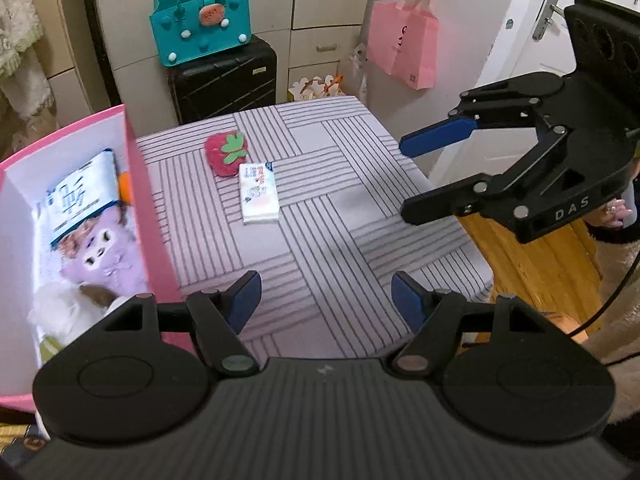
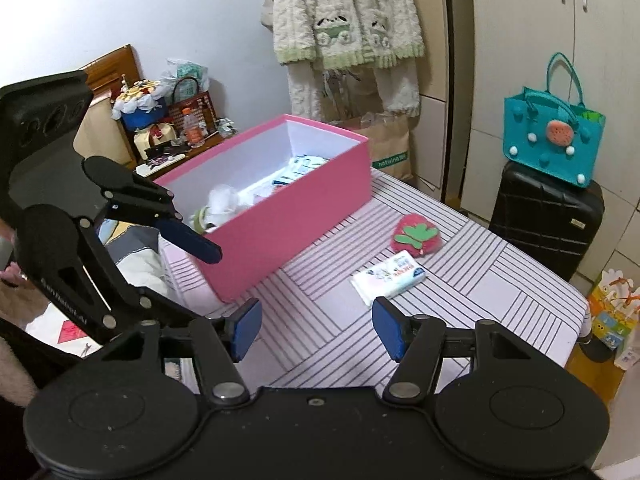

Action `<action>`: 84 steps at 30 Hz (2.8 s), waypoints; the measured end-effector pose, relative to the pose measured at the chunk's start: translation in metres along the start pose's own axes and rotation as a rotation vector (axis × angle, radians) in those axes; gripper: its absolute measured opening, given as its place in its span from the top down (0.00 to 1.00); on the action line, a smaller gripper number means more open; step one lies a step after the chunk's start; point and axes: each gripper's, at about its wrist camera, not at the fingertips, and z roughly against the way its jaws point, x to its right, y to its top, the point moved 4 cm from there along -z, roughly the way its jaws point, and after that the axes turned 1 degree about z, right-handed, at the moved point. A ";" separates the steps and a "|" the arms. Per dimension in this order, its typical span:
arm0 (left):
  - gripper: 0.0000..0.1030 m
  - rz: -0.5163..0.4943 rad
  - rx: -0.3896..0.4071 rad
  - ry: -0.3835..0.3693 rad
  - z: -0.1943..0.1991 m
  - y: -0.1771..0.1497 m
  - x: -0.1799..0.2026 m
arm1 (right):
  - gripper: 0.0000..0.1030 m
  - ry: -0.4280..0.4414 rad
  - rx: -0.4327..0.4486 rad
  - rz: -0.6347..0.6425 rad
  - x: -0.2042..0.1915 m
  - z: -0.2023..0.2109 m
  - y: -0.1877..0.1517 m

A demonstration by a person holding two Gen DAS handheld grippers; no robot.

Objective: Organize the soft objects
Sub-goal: 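Move both tools toward the white tissue pack and pink strawberry puff, then grasp the white tissue pack with the left tool while the right tool grasps the pink strawberry puff, then carry the tissue pack and strawberry puff with both tools into the pink box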

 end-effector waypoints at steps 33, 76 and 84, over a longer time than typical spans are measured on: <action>0.33 0.160 0.163 0.227 -0.154 0.030 -0.041 | 0.29 0.007 0.029 -0.003 0.107 -0.144 0.017; 0.62 0.195 0.191 0.186 -0.137 0.022 -0.032 | 0.42 -0.133 0.006 -0.198 0.127 -0.147 -0.001; 0.62 0.158 0.164 0.190 -0.109 0.010 -0.024 | 0.42 -0.165 -0.048 -0.220 0.104 -0.129 -0.017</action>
